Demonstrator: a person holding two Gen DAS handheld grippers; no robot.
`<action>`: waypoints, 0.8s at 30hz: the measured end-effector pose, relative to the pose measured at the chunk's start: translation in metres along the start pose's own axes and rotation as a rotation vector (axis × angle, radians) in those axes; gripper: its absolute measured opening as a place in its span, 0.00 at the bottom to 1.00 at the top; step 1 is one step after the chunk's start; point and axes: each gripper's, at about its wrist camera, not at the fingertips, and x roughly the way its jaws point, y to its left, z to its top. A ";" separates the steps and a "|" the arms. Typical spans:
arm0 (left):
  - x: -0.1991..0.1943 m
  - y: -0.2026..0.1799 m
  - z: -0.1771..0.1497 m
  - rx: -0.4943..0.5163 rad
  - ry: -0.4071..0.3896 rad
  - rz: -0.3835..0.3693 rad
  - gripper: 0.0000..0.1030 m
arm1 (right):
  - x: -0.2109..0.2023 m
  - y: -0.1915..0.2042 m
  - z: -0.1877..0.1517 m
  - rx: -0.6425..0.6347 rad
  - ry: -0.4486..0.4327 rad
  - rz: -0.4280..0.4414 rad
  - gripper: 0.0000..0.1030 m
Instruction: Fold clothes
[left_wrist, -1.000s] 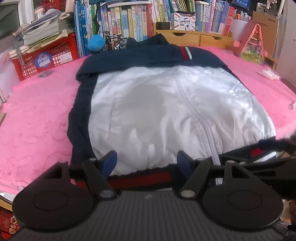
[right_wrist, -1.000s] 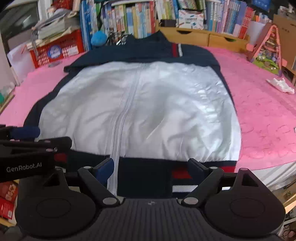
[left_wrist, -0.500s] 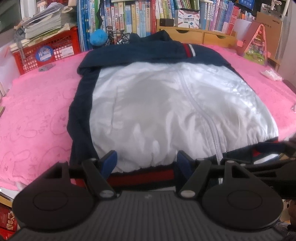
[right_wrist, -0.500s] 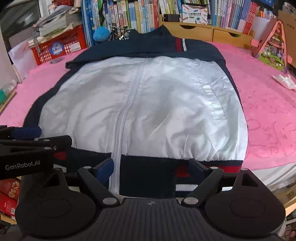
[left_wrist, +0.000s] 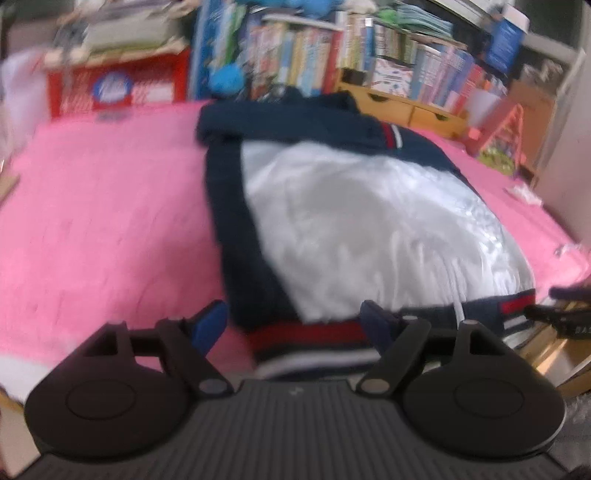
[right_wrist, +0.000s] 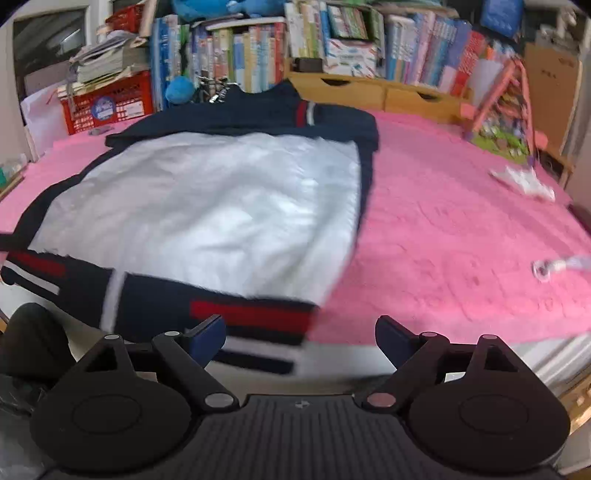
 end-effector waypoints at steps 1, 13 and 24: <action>0.000 0.006 -0.004 -0.025 0.008 -0.003 0.76 | 0.002 -0.007 -0.002 0.035 -0.001 0.017 0.86; 0.020 0.031 -0.024 -0.194 0.021 -0.085 0.73 | 0.029 -0.004 -0.005 0.151 0.033 0.168 0.72; 0.016 0.028 -0.019 -0.255 0.032 -0.212 0.21 | 0.031 -0.006 0.003 0.262 0.101 0.246 0.27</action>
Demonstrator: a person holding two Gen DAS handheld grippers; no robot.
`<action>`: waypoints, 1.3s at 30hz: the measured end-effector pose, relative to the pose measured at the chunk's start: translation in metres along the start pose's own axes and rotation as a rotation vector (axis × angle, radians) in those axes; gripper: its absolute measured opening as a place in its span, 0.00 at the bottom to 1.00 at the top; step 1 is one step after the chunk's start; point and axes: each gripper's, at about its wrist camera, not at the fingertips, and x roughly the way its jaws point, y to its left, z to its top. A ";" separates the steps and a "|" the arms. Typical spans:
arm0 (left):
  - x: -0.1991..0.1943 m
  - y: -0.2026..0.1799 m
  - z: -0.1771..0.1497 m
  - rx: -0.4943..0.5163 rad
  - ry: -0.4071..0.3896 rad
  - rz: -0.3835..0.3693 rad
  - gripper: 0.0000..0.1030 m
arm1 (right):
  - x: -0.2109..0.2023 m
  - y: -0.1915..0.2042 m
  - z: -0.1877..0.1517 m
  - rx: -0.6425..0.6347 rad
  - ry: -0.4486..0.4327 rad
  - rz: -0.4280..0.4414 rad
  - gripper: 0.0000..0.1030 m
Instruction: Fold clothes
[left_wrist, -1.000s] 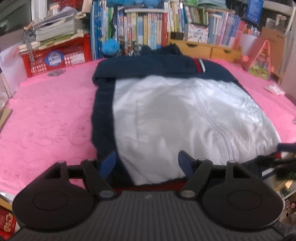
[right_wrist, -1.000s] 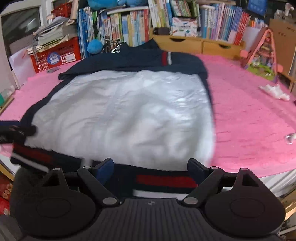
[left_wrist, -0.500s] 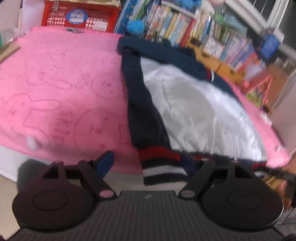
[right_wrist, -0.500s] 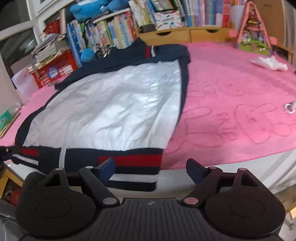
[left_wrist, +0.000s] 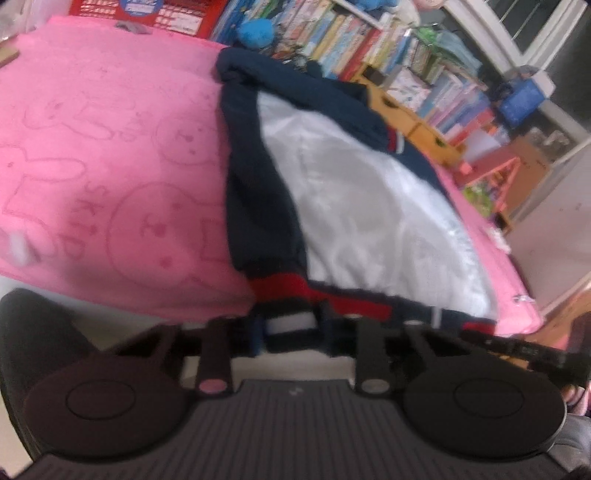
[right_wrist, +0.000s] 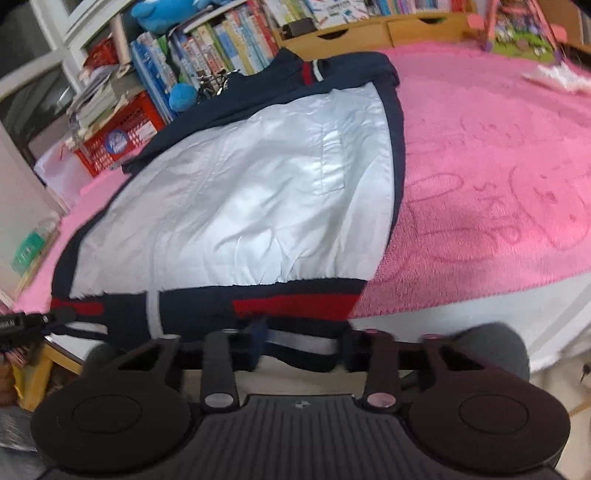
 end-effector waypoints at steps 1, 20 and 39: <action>-0.005 -0.004 0.004 0.010 -0.022 -0.015 0.20 | -0.006 0.000 0.002 0.013 -0.005 0.015 0.21; 0.075 -0.054 0.146 0.177 -0.269 0.023 0.17 | 0.042 0.016 0.161 0.122 -0.223 0.097 0.14; 0.091 0.010 0.203 0.073 -0.337 0.031 0.22 | 0.092 0.024 0.179 -0.424 -0.232 -0.139 0.48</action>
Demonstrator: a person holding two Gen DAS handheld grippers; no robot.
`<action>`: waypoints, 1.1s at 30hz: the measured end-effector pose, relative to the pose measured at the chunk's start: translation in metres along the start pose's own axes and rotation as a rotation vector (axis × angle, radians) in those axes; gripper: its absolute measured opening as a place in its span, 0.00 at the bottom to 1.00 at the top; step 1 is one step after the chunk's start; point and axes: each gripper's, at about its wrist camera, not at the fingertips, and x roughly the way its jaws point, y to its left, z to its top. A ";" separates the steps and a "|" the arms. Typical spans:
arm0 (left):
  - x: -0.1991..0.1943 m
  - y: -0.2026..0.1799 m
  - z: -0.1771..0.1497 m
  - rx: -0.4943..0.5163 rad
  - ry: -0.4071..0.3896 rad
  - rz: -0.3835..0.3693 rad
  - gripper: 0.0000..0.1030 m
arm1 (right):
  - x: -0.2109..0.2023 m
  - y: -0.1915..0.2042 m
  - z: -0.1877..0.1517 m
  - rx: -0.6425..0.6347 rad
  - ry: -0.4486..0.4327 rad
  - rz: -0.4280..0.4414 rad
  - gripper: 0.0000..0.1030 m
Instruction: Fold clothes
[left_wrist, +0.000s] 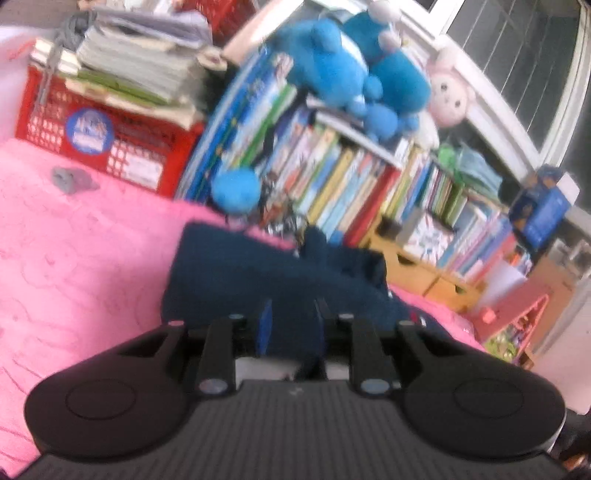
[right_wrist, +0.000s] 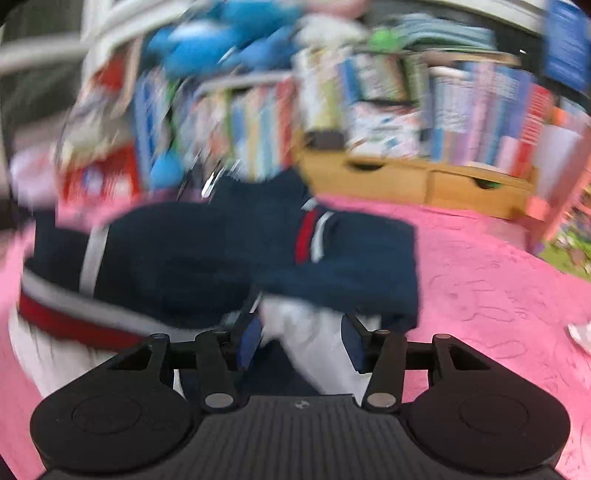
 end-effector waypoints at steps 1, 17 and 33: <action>-0.005 0.000 0.001 0.029 -0.004 0.002 0.24 | 0.005 0.009 -0.003 -0.053 0.011 -0.006 0.48; 0.037 -0.012 -0.053 0.403 0.294 -0.180 0.63 | 0.051 0.035 -0.003 -0.279 0.086 0.114 0.67; 0.032 -0.015 -0.073 0.378 0.218 -0.100 0.29 | 0.030 0.027 -0.003 -0.112 0.072 0.167 0.13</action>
